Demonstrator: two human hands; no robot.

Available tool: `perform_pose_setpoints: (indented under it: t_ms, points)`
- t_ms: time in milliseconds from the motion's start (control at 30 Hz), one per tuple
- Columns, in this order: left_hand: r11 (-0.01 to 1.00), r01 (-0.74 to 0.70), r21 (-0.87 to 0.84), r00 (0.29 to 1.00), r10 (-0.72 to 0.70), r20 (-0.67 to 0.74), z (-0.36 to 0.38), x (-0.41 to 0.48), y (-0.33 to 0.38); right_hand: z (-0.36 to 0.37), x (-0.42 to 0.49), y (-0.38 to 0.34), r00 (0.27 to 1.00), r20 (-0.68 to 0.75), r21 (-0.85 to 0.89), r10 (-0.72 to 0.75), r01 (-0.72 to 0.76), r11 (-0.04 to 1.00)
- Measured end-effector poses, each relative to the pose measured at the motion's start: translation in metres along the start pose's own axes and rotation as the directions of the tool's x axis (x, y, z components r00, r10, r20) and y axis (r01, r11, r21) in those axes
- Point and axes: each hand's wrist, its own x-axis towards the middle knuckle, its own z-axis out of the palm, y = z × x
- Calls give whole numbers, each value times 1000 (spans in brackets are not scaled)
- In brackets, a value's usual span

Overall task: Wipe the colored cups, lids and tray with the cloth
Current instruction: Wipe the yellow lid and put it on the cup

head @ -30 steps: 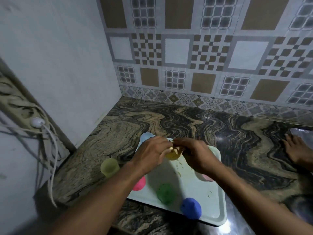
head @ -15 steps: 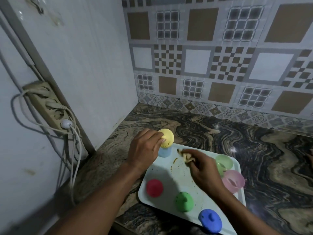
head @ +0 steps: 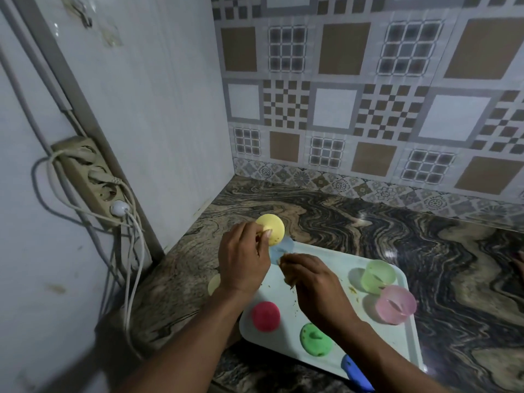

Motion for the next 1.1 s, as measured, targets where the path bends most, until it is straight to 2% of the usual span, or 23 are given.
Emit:
perform_pose_setpoints:
  t_ms: [33,67,100,133,167,200,233,267,300,367,400,500,600,700,767,833,900,1000,1100]
  points:
    - [1000,8,-5,1000,-8,-7,-1,1,-1,0,0,0,988,-69,105,137,-129,986]
    - [1000,12,-6,1000,-13,-13,-1,1,-1,-2,5,-2,941,-123,238,315,-280,930]
    - [1000,18,-7,1000,-18,-17,-2,1,-1,-6,14,-3,855,-102,426,508,-423,799]
    - [1000,20,-7,1000,-20,-21,-2,1,0,-10,25,-5,756,37,658,654,-511,554]
    - [1000,11,-2,1000,-11,-24,-2,0,1,-15,36,-9,664,274,819,696,-541,193]
    - [1000,-4,9,1000,4,-27,-2,-1,3,-20,46,-14,596,468,848,652,-511,-142]
    - [1000,-16,20,1000,16,-24,-1,-2,6,-23,53,-15,559,567,820,605,-456,-347]
    - [999,-22,32,1000,23,-21,-1,-4,9,-24,59,-17,539,588,808,604,-419,-413]
    - [999,-25,47,1000,26,-17,0,-4,11,-25,63,-21,531,575,817,623,-416,-399]
    - [996,-27,81,1000,27,-2,1,-5,12,-22,66,-27,535,488,850,689,-471,-236]
    - [995,-30,92,1000,29,9,1,-6,11,-20,66,-29,558,436,856,706,-499,-135]
    - [994,-41,102,998,36,49,-1,-9,10,-9,63,-28,703,319,850,635,-508,136]
    - [998,-7,58,997,3,73,-7,-5,11,-7,63,-26,747,240,787,620,-524,326]
    - [988,120,-93,989,-111,97,-19,14,6,-17,66,-21,804,277,700,526,-544,462]
    - [944,285,-168,924,-223,312,-24,35,0,-26,71,-20,831,353,632,431,-551,545]
    - [911,377,-169,813,-238,531,-26,56,-3,-31,78,-21,828,407,634,385,-560,534]
    - [929,345,-135,785,-207,584,-24,66,-2,-34,85,-23,819,441,679,367,-572,461]
    - [940,323,-112,833,-226,506,-19,67,4,-36,92,-26,821,429,732,378,-561,386]
    - [871,451,-193,862,-369,348,-11,64,15,-29,85,-32,821,319,810,473,-496,313]
